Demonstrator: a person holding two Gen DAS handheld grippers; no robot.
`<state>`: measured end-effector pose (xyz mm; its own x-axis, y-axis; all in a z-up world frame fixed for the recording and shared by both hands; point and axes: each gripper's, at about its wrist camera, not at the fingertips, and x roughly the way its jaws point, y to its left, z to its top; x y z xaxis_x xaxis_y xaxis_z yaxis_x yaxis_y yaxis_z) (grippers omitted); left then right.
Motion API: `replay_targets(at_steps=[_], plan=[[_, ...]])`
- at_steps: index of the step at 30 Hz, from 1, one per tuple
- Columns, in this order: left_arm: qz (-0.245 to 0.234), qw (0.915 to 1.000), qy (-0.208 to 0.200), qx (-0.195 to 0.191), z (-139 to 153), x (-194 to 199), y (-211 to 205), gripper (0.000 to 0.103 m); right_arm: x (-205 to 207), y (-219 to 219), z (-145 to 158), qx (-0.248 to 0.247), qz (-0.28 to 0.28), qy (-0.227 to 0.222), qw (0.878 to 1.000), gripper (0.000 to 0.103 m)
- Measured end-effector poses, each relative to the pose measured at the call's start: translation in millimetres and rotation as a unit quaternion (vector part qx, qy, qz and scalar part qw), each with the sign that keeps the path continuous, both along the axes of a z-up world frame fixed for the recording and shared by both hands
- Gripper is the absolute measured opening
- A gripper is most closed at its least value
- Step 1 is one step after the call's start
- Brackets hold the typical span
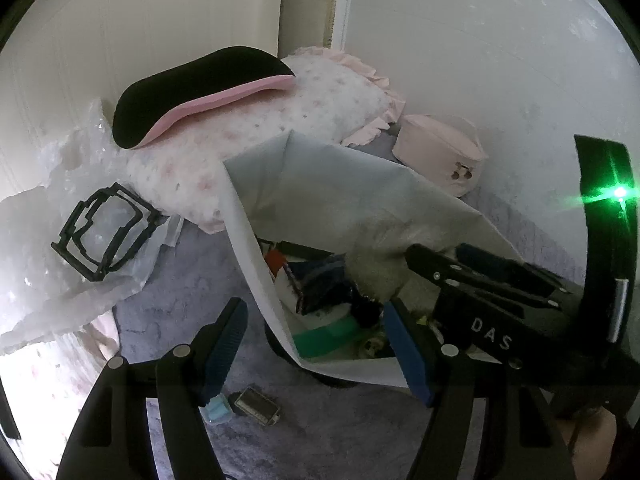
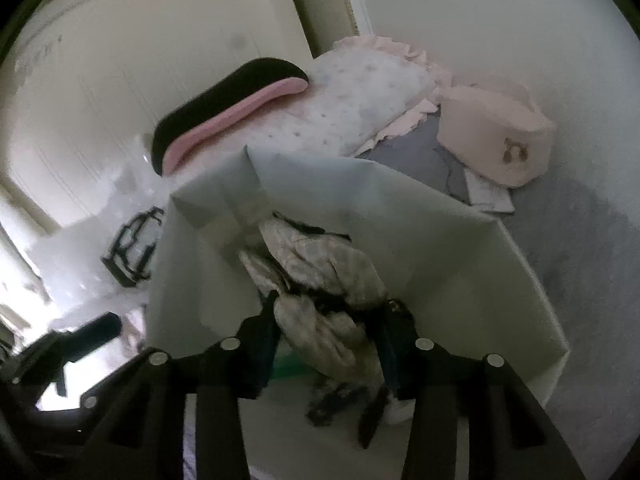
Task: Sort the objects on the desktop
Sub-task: 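Open the left gripper to drop the packet while the right gripper drops the plaid cloth into the bin, then withdraw both grippers from the bin toward the clear case and keys on the rug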
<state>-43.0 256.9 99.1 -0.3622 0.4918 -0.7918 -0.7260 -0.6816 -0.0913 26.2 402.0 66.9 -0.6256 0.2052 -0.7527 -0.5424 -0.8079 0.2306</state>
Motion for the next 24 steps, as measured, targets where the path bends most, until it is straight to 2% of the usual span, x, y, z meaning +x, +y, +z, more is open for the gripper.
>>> replay_targets(at_steps=[2, 3, 12, 19, 24], plan=[[0.002, 1.0000, -0.001, 0.005, 2.1, -0.3, -3.0, 0.068, 0.2, -2.5, 3.5, 0.014, -0.002, -0.003, 1.000, 0.066], [0.004, 1.0000, -0.001, 0.008, 2.9, -0.7, -4.6, 0.068, 0.4, -3.1, 4.8, 0.015, -0.001, -0.003, 1.000, 0.066], [0.022, 0.9996, 0.008, 0.018, 16.1, 3.4, -39.9, 0.068, -0.7, -27.6, 20.4, 0.019, 0.038, 0.011, 0.999, 0.067], [0.061, 0.9971, 0.000, 0.045, 23.2, -1.2, -94.1, 0.068, -12.4, -70.8, 37.5, 0.041, 0.086, 0.022, 0.995, 0.066], [0.090, 0.9943, -0.002, 0.057, 16.7, 3.3, -140.2, 0.068, -18.3, -104.6, 45.3, 0.055, 0.128, 0.030, 0.990, 0.066]])
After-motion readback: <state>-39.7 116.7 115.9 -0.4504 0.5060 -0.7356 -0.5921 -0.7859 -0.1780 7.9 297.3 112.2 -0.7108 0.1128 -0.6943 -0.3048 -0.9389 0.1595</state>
